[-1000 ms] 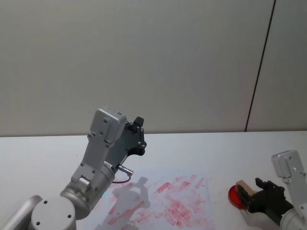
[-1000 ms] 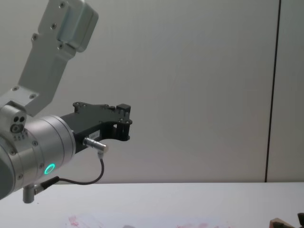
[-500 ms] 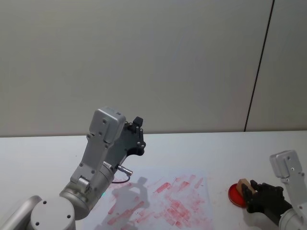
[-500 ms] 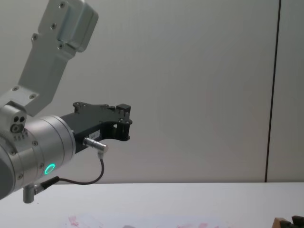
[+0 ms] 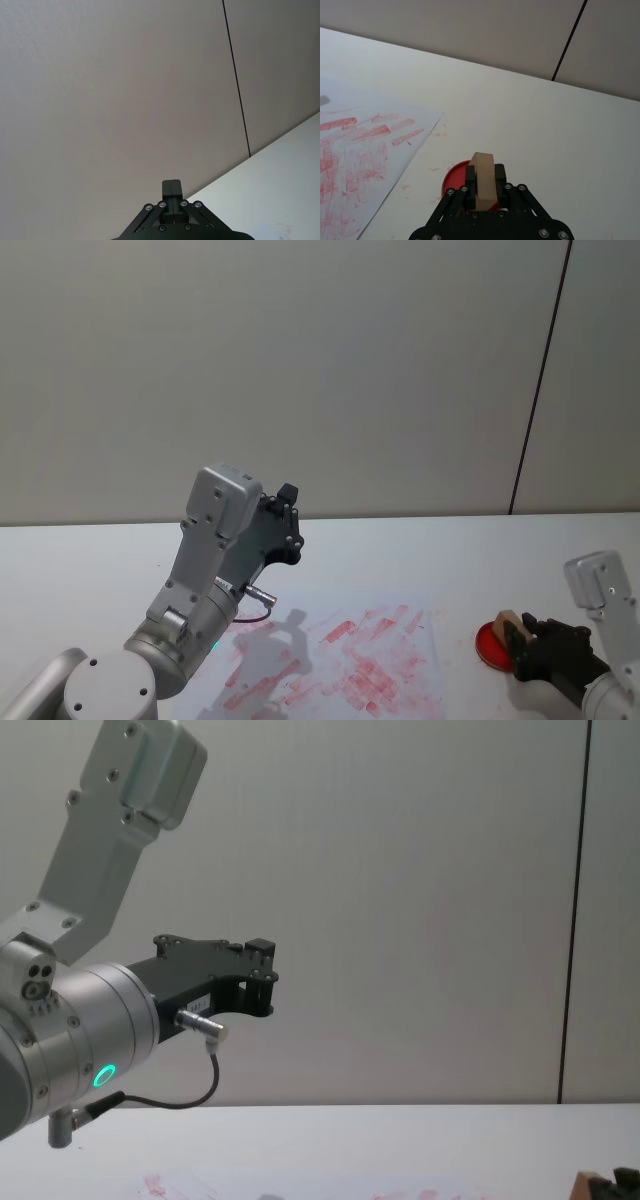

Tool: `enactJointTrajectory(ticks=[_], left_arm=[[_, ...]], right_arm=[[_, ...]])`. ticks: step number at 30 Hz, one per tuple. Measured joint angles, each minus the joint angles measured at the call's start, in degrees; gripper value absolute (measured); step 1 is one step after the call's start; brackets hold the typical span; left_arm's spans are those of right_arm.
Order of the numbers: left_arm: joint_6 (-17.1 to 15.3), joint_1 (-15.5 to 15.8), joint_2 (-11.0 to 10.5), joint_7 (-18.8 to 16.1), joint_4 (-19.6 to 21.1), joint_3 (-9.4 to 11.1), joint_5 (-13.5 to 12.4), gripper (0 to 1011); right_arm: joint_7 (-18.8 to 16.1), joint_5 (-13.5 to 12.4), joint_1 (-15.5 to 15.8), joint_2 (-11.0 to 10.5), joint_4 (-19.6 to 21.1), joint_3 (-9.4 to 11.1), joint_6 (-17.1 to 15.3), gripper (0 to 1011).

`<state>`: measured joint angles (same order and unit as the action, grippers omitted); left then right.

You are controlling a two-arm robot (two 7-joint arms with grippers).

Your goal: Use the one hand to pick up the stamp and affix it onto the A4 paper.

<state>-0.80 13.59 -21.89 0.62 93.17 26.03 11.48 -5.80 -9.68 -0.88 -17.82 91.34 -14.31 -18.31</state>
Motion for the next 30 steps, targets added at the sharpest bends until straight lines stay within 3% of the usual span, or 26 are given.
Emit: enactJointTrajectory(ticks=[14,30], left_arm=[[0.0,0.0,0.0,0.0,0.0,0.0,0.0,0],[0.0,0.0,0.0,0.0,0.0,0.0,0.0,0]], right_arm=[[-0.6,-0.5,-0.4,-0.2,0.8,0.7,1.5,218],[-2.6,1.1,0.1,-1.0,1.0,0.8,0.0,219]])
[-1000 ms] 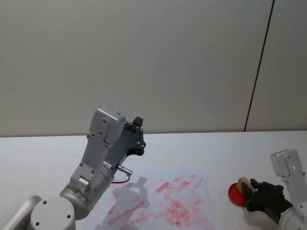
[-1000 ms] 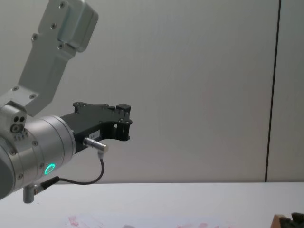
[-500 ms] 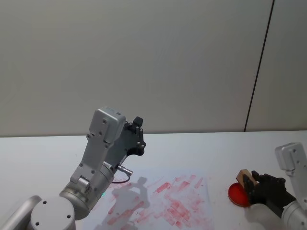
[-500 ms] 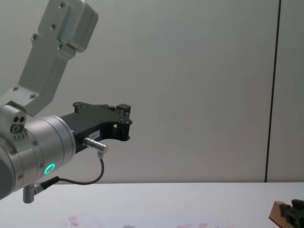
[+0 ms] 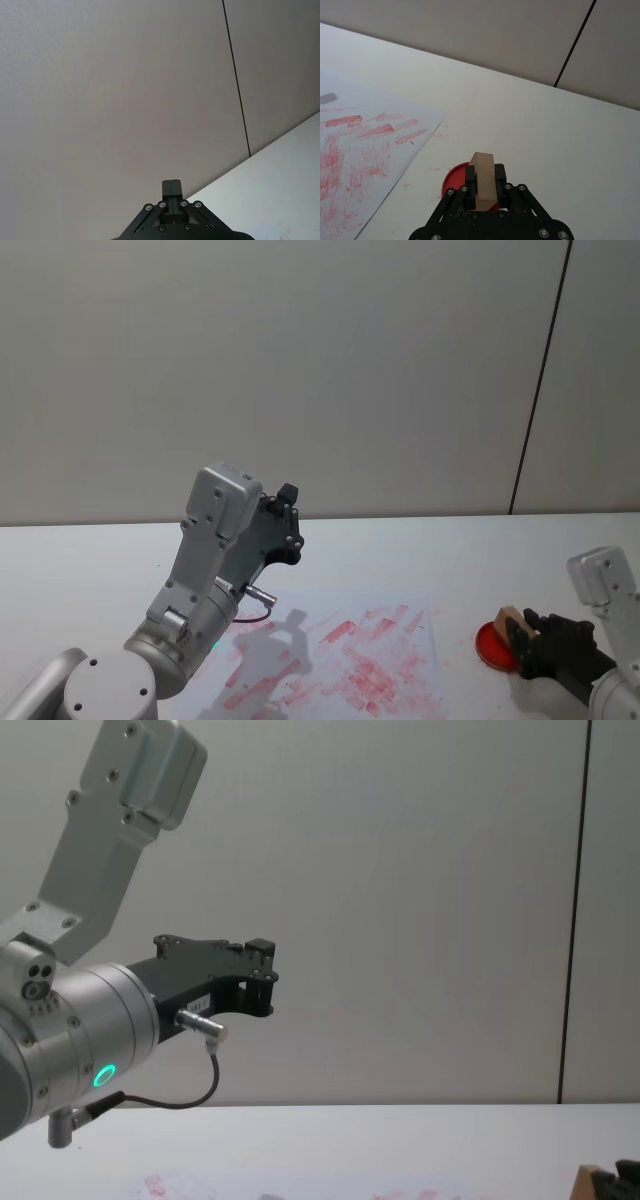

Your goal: Use the one hand to pick up the stamp and affix it onto the A4 paper.

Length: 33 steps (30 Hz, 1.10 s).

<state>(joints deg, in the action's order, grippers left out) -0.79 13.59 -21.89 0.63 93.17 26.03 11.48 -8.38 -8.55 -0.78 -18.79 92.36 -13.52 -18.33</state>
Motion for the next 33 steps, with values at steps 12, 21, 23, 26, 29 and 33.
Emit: enactJointTrajectory(ticks=[12,21,23,26,29,33], left_arm=[[0.0,0.0,0.0,0.0,0.0,0.0,0.0,0],[0.0,0.0,0.0,0.0,0.0,0.0,0.0,0],[0.0,0.0,0.0,0.0,0.0,0.0,0.0,0],[0.0,0.0,0.0,0.0,0.0,0.0,0.0,0],[0.0,0.0,0.0,0.0,0.0,0.0,0.0,0],[0.0,0.0,0.0,0.0,0.0,0.0,0.0,0]], right_arm=[[-2.0,2.7,-0.3,0.2,-1.6,-0.7,0.0,218],[-2.8,4.0,-0.9,0.6,-2.7,-1.1,1.3,218],[-3.0,4.1,-1.1,0.8,-2.7,-1.1,1.9,217],[-3.2,4.0,-1.4,1.0,-2.3,-1.1,2.7,218],[-3.7,3.6,-1.7,1.2,-1.3,-1.1,3.5,219],[-4.8,2.9,-2.3,1.5,0.1,-1.2,4.2,218]])
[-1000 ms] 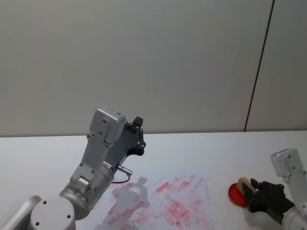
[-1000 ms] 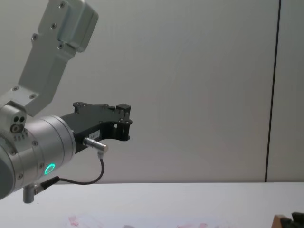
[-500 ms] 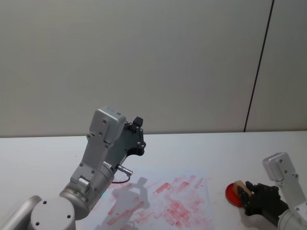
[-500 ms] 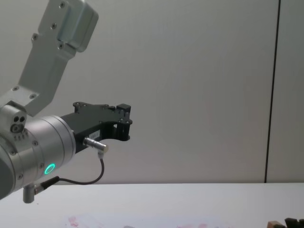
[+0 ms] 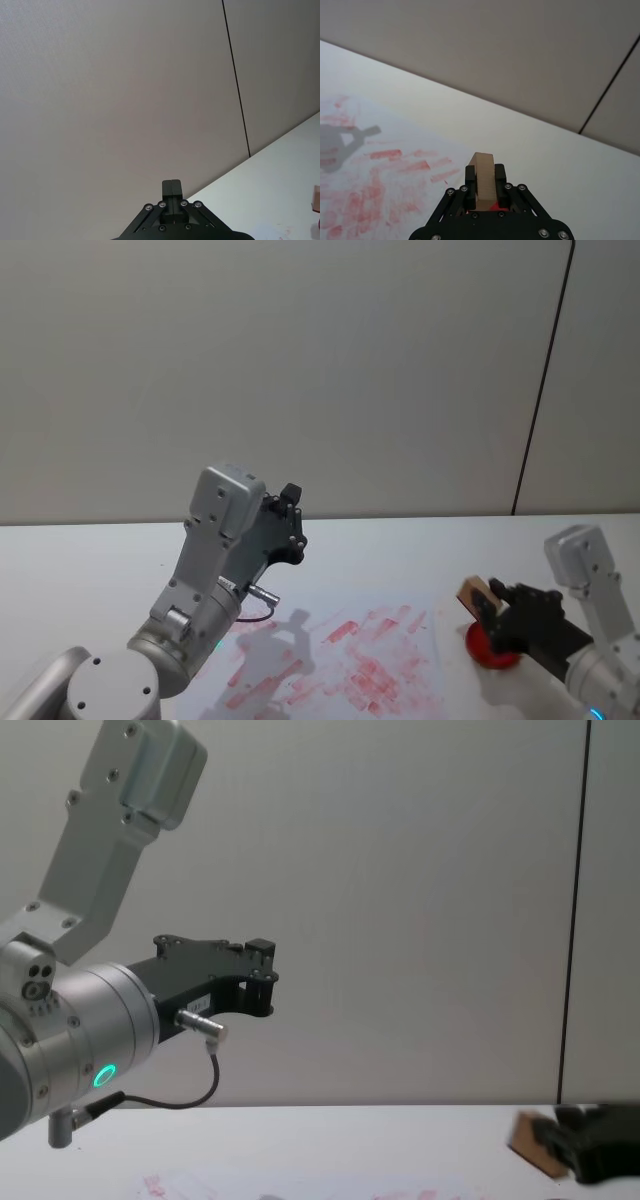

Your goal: Use the one hand to pick up the stamp and affix it onto the A4 paper.

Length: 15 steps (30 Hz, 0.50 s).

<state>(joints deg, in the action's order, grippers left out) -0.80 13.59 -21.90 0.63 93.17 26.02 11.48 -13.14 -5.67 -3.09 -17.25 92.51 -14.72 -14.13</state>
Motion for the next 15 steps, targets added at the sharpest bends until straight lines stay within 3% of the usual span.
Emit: enactJointTrajectory(ticks=[8,15], left_arm=[[0.0,0.0,0.0,0.0,0.0,0.0,0.0,0],[0.0,0.0,0.0,0.0,0.0,0.0,0.0,0]], right_arm=[[-3.3,-0.5,-1.4,1.2,1.7,-0.8,0.3,218],[-5.9,1.6,-2.4,1.9,0.9,-1.8,-0.5,218]])
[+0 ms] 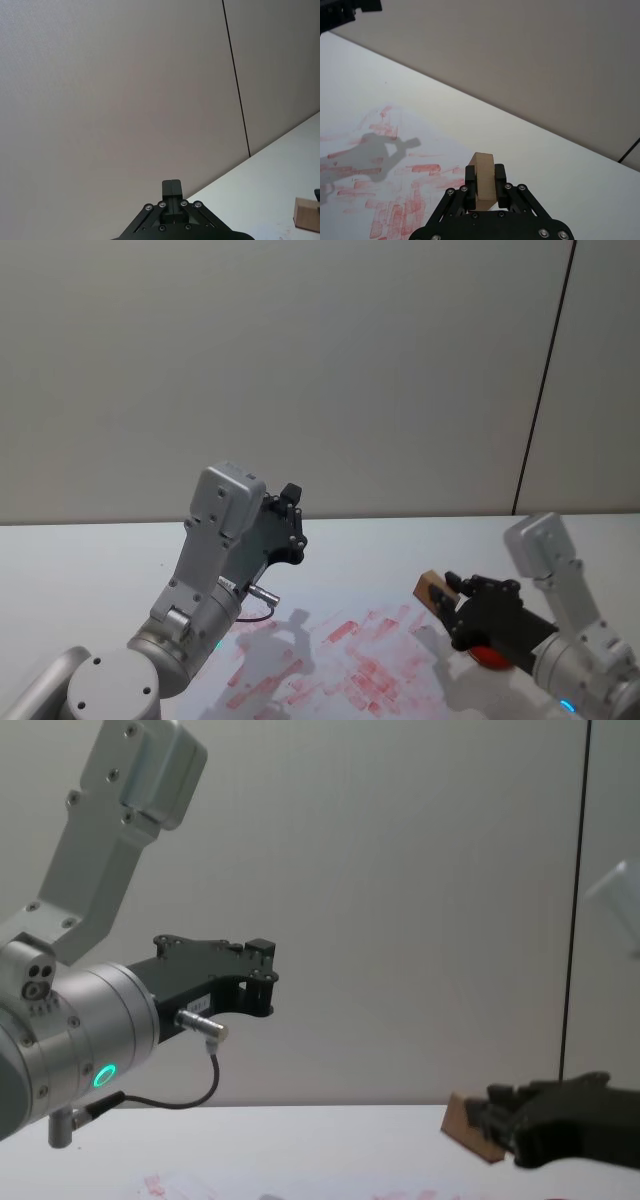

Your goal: Use the one hand to pick up the stamp and affix it onto the A4 paper.

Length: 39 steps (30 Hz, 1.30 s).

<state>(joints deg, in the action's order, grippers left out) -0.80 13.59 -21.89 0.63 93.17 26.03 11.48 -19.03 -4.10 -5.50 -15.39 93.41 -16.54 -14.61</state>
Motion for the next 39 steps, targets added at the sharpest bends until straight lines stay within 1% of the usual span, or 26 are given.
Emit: enactJointTrajectory(ticks=[1,2,5,7,9,11,12,16,17,19,29,39], left_arm=[[0.0,0.0,0.0,0.0,0.0,0.0,0.0,0],[0.0,0.0,0.0,0.0,0.0,0.0,0.0,0],[0.0,0.0,0.0,0.0,0.0,0.0,0.0,0],[0.0,0.0,0.0,0.0,0.0,0.0,0.0,0],[0.0,0.0,0.0,0.0,0.0,0.0,0.0,0],[0.0,0.0,0.0,0.0,0.0,0.0,0.0,0],[0.0,0.0,0.0,0.0,0.0,0.0,0.0,0],[0.0,0.0,0.0,0.0,0.0,0.0,0.0,0],[0.0,0.0,0.0,0.0,0.0,0.0,0.0,0],[0.0,0.0,0.0,0.0,0.0,0.0,0.0,0],[0.0,0.0,0.0,0.0,0.0,0.0,0.0,0],[0.0,0.0,0.0,0.0,0.0,0.0,0.0,0]], right_arm=[[-0.5,0.7,-0.2,0.2,-0.5,-0.3,-0.1,218],[-0.5,0.7,-0.2,0.2,-0.5,-0.3,-0.1,218],[-1.8,3.0,-0.8,0.6,-2.3,-1.1,-0.4,218],[-2.0,3.4,-0.9,0.7,-2.6,-1.2,-0.4,218],[-2.8,5.3,-1.6,1.3,-4.7,-1.9,-0.3,218],[-3.1,6.1,-1.9,1.6,-5.6,-2.2,-0.2,218],[-3.3,6.9,-2.2,1.9,-6.4,-2.6,0.0,218],[-3.8,8.4,-2.9,2.6,-8.5,-3.3,0.5,218],[-3.8,8.4,-2.9,2.6,-8.5,-3.3,0.5,218],[-4.0,9.3,-3.4,3.1,-9.9,-3.8,0.9,219],[-4.0,10.7,-4.5,4.3,-12.5,-4.8,2.0,218],[-3.1,10.7,-4.6,4.6,-13.1,-5.1,2.1,218]])
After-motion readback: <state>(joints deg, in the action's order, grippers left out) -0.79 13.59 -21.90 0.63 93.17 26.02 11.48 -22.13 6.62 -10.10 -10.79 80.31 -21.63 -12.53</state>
